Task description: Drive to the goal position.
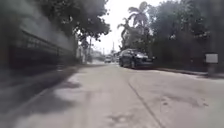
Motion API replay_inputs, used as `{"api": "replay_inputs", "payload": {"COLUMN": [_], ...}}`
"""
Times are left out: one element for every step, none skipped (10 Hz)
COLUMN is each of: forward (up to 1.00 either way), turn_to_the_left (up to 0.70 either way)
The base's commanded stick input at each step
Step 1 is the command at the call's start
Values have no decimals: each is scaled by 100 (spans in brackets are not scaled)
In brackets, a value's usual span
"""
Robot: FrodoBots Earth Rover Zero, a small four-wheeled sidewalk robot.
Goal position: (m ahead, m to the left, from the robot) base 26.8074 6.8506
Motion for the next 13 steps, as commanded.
{"api": "replay_inputs", "payload": {"forward": [100,100,100,100,100,100,100,100,100,100,100,100,100], "turn_to_the_left": [0,0,0,0,0,0,0,0,0,0,0,0,0]}}
